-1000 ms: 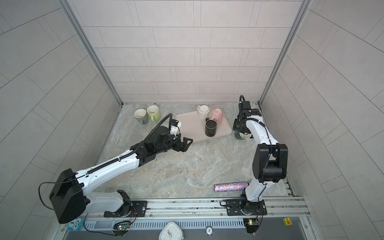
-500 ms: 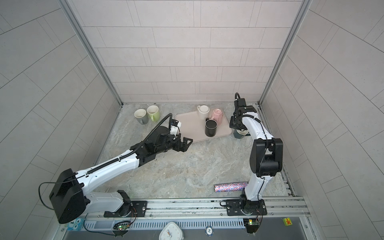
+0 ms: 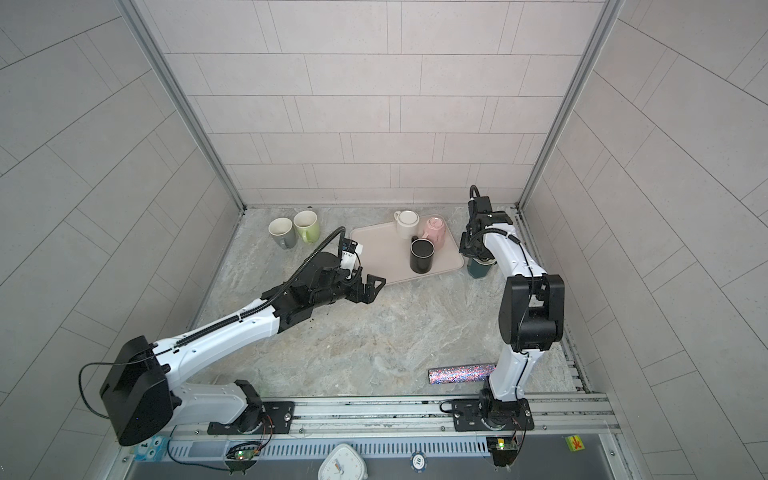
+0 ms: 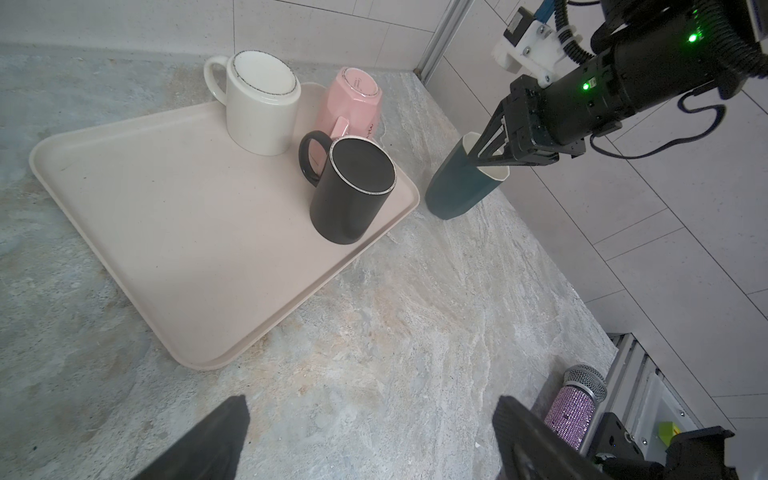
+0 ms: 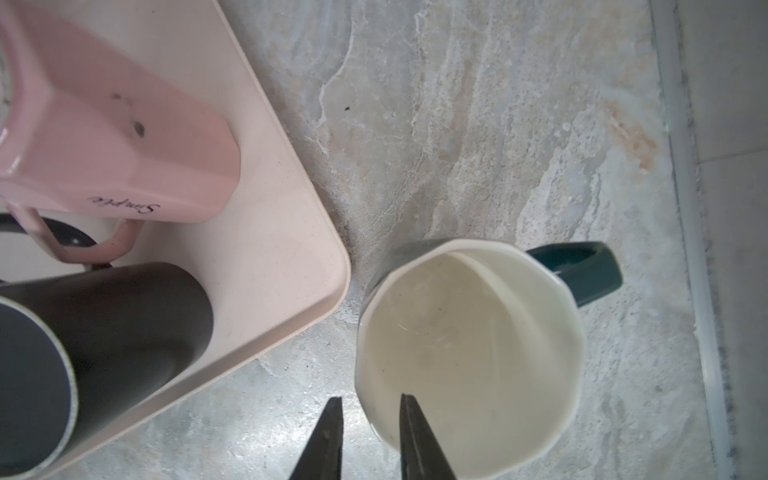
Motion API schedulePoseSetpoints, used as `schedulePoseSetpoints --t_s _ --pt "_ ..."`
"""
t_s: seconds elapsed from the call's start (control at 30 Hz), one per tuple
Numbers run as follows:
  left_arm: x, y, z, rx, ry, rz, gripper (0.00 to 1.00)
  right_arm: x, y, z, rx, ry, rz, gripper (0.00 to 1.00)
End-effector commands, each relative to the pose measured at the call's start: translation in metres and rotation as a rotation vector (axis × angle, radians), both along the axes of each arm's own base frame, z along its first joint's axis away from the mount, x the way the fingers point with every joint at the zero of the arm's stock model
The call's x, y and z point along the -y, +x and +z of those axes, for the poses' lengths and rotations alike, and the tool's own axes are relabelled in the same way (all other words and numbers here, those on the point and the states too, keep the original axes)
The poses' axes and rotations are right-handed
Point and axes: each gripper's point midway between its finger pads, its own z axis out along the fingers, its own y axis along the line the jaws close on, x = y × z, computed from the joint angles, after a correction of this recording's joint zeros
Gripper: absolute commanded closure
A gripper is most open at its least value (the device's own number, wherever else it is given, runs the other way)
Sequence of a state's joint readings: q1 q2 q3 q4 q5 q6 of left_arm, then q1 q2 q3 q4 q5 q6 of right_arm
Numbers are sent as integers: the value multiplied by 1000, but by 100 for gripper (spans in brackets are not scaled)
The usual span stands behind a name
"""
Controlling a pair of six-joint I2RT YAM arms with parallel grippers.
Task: Turn the mug right side up
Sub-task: Place the mug at the top-right of the table, then rotate the mug on the tray.
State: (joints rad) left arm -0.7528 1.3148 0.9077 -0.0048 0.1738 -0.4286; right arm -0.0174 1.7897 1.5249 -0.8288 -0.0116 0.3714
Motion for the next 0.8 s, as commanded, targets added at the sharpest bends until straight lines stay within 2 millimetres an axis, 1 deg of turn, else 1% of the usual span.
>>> schedulePoseSetpoints --t_s 0.0,0.07,0.13,0.23,0.3,0.33,0.4,0.43,0.5,0.6,0.7,0.77 --pt "-3 3 -6 5 13 10 3 -3 -3 8 20 -15 12 63" --pt "-3 3 -6 4 12 8 2 -7 -3 20 64 -17 22 54" --pt "-3 3 -6 5 14 8 2 -17 -3 36 118 -22 58 47" --pt "-5 6 -6 6 17 18 2 -46 -3 60 216 4 165 40" --pt "-7 7 -5 7 22 26 2 -71 -3 74 294 28 261 37" --pt "-8 7 -5 5 23 29 2 -80 -2 77 327 34 292 36" --pt "-10 8 -5 2 24 38 1 -108 -2 83 387 88 382 29" --pt "-11 8 -4 3 25 44 1 -119 -1 82 396 119 409 26" --pt "-15 8 -3 3 30 63 0 -137 2 73 378 144 443 23" --pt "-23 8 -1 9 39 92 0 -153 10 55 334 87 477 21" --pt "-33 7 3 25 43 126 0 -163 21 40 323 78 467 19" --pt "-39 6 6 39 44 146 0 -165 30 31 323 50 466 17"
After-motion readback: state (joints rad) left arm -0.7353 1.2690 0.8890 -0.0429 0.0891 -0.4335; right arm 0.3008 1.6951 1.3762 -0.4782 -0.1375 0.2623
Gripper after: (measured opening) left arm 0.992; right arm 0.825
